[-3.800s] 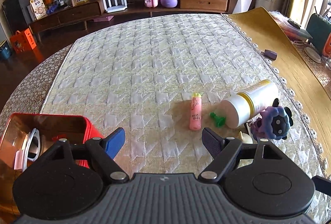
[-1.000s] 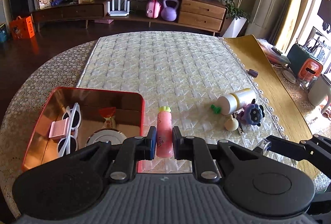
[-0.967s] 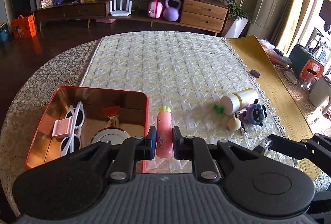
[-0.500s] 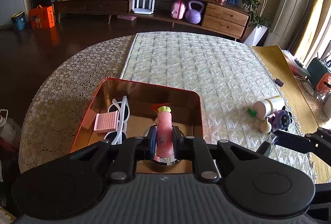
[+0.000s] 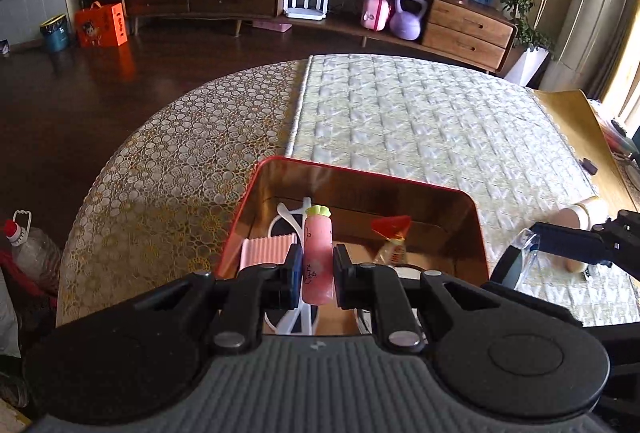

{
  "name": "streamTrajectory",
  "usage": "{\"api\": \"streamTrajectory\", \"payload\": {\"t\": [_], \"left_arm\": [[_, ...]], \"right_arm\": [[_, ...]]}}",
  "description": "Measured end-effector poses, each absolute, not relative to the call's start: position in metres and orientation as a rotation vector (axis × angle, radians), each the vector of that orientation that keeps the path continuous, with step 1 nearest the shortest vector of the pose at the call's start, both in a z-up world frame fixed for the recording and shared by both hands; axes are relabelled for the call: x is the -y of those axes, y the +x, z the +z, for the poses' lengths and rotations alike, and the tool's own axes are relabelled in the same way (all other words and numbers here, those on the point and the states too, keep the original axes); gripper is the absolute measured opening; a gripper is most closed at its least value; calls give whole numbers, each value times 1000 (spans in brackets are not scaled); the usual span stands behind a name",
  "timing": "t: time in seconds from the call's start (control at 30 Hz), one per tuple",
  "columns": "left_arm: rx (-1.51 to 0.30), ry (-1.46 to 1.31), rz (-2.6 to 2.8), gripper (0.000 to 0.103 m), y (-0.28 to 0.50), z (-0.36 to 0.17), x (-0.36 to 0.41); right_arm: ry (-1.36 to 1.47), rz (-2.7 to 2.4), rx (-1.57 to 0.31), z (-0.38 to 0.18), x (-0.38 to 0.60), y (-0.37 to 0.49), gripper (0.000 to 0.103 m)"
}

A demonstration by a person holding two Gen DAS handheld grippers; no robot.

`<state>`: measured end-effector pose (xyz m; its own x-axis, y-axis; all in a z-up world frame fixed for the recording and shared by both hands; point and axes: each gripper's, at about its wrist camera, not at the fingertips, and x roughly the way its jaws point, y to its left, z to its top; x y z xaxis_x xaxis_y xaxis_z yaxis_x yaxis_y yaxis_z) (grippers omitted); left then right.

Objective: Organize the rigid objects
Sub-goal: 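Carry the pink tube into the red tin and release while the right gripper releases the bottle there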

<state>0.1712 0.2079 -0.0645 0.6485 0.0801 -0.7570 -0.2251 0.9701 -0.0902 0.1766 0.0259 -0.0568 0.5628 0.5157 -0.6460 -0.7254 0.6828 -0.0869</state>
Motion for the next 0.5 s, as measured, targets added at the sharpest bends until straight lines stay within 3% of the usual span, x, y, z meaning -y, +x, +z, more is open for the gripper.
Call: {"api": "streamTrajectory", "payload": {"t": [0.5], "left_arm": [[-897,-166,175,16,214,-93,-233]], "right_arm": [[-489,783,-670,-87,-84,216,53]]}}
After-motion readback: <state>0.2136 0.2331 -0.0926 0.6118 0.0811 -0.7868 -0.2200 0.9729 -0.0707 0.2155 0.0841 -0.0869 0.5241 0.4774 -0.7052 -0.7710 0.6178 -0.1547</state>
